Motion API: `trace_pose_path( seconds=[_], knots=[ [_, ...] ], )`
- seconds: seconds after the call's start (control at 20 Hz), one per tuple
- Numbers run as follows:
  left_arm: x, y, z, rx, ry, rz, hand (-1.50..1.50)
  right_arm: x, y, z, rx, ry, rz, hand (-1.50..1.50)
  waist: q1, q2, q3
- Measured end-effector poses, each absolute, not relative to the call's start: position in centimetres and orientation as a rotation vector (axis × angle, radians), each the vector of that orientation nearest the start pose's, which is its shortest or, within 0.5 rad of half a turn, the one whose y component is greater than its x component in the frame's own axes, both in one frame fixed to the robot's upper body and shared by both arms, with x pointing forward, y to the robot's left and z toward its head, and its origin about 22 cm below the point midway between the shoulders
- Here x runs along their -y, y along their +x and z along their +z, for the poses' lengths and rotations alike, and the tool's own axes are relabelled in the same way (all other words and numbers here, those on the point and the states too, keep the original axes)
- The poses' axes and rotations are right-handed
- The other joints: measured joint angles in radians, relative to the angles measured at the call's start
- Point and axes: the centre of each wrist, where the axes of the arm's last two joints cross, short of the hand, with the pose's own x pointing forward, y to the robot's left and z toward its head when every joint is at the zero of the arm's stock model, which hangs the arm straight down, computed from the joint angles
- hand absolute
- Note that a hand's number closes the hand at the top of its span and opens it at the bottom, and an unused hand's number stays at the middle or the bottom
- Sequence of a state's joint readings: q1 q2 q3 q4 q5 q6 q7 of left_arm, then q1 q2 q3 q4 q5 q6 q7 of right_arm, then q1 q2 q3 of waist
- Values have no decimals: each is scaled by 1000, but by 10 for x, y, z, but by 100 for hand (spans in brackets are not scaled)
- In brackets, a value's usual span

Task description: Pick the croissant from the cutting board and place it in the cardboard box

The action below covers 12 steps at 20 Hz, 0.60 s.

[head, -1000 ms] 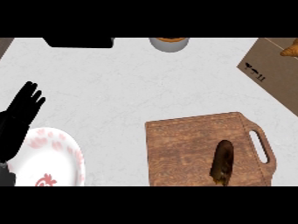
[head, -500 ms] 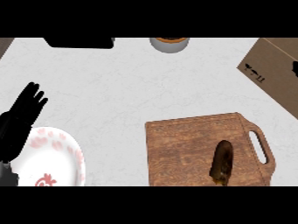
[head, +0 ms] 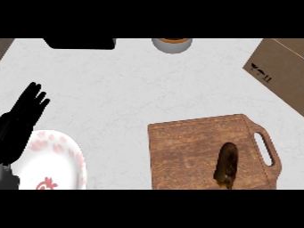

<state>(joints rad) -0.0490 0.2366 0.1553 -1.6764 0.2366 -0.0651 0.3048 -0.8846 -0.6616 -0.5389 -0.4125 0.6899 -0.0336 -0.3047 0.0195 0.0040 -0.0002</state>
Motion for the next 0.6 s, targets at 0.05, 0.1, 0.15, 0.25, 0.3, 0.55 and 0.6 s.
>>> trace_pose_path(
  seconds=[0.05,0.1,0.15,0.25,0.3,0.55,0.6],
  knots=[
    [-306,249,57,1447,33,30,0,457,388,139,1505,-912,308,-150,-1,2,1],
    [-307,249,59,1448,35,30,0,460,386,142,1525,-895,252,-150,-1,1,1],
    [-309,248,58,1447,40,31,0,465,384,143,1541,-877,202,-150,-1,2,1],
    [-313,248,55,1451,43,33,0,482,374,149,1562,-850,125,-150,-2,3,1],
    [-316,248,53,1449,44,34,0,490,369,153,1571,-841,95,-150,-2,3,2],
    [-312,247,51,1451,40,36,0,531,337,163,1587,-807,-30,-150,0,5,2],
    [-312,248,54,1452,40,35,0,539,328,164,1590,-802,-45,-150,0,5,2]
  ],
)
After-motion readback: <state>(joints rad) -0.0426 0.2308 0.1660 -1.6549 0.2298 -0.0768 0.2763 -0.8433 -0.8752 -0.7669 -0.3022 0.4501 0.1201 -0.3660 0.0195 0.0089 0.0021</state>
